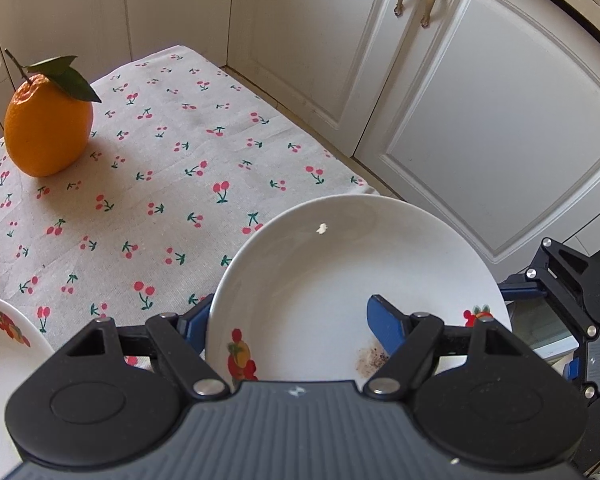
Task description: Organize plates and bowls
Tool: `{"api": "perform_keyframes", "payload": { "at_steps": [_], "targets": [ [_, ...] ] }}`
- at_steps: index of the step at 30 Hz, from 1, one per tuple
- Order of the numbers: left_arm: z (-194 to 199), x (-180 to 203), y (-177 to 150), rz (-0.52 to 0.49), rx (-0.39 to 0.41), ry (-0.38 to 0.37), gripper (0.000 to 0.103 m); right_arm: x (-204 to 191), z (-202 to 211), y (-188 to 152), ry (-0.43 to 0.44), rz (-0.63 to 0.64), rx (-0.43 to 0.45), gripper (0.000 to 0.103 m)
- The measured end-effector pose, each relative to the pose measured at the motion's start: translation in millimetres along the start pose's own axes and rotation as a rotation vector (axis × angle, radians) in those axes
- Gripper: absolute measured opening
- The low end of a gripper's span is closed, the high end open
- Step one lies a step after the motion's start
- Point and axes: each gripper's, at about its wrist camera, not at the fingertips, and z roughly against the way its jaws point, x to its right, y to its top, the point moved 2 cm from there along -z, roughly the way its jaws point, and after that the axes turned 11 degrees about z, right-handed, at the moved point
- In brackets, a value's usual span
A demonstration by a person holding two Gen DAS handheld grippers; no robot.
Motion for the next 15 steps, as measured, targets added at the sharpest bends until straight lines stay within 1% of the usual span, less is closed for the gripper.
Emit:
{"api": "perform_keyframes", "payload": {
  "at_steps": [4,7,9,12,15],
  "targets": [
    [3,0,-1,0.002,0.013,0.003,0.080,0,5,1,-0.001,-0.024,-0.003,0.103],
    [13,3,-4,-0.011,0.030,0.020,0.080,-2,13,3,-0.014,-0.045,-0.013,0.103],
    [23,5,-7,-0.021,0.047,0.034,0.081,-5,19,5,-0.029,-0.053,-0.022,0.103],
    [42,8,-11,-0.028,0.079,0.055,0.082,-12,33,8,-0.046,-0.058,-0.011,0.103],
    [64,11,-16,-0.031,0.117,0.081,0.083,-21,48,13,-0.048,-0.068,0.027,0.103]
  ]
}}
